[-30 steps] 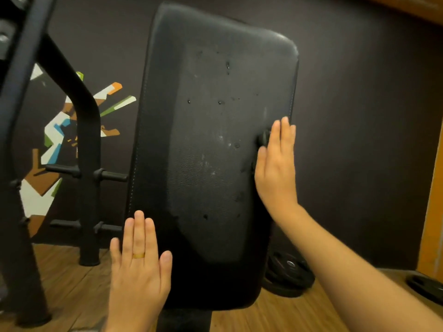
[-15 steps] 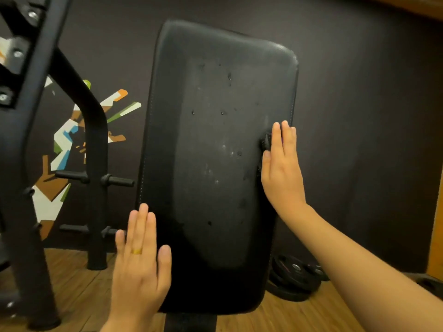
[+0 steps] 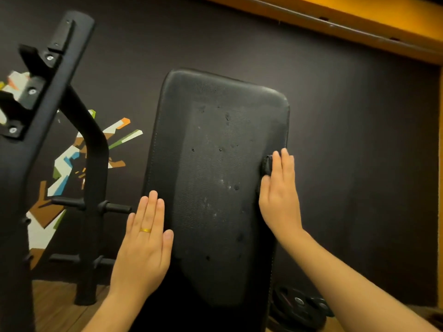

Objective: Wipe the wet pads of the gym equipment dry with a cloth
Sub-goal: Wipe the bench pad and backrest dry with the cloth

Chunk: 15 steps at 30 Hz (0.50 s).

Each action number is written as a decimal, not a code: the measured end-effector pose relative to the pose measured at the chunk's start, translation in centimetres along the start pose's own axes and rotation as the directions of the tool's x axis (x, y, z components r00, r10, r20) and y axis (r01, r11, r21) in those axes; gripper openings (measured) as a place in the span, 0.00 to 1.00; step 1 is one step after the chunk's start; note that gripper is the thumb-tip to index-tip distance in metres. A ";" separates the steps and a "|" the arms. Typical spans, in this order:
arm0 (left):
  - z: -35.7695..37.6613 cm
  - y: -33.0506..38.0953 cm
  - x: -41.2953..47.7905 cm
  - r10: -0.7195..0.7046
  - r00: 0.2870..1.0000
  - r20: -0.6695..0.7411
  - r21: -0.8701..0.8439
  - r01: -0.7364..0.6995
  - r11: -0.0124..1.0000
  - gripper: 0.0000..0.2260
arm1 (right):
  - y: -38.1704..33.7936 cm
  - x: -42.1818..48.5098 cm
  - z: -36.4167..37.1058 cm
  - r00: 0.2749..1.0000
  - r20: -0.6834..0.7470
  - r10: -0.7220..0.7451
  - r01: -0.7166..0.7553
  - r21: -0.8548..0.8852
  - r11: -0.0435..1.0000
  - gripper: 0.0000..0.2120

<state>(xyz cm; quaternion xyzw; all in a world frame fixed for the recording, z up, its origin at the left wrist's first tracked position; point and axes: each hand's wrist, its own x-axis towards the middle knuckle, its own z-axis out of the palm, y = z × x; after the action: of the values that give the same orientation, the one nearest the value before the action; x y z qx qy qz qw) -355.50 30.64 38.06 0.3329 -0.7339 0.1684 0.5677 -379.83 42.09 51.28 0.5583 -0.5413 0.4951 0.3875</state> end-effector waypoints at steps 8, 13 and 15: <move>0.1 -0.1 0.1 0.005 1.000 -0.017 0.012 -0.005 1.000 0.28 | -0.6 14.4 -1.9 1.000 0.020 -0.015 0.016 -0.062 0.998 0.25; 0.3 -0.4 0.2 0.020 0.999 -0.027 0.039 -0.019 0.999 0.28 | -1.5 16.3 -1.7 0.999 -0.013 0.048 -0.048 -0.023 0.999 0.25; 0.4 -0.3 0.2 0.008 1.000 -0.029 0.031 -0.007 0.999 0.28 | -1.5 13.2 -1.0 0.999 -0.031 0.039 -0.039 0.009 0.999 0.26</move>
<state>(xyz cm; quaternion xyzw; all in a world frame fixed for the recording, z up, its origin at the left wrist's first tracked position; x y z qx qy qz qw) -355.57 30.12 38.11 0.3363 -0.7243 0.1867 0.5723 -379.53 40.32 64.50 0.5415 -0.5439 0.5133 0.3840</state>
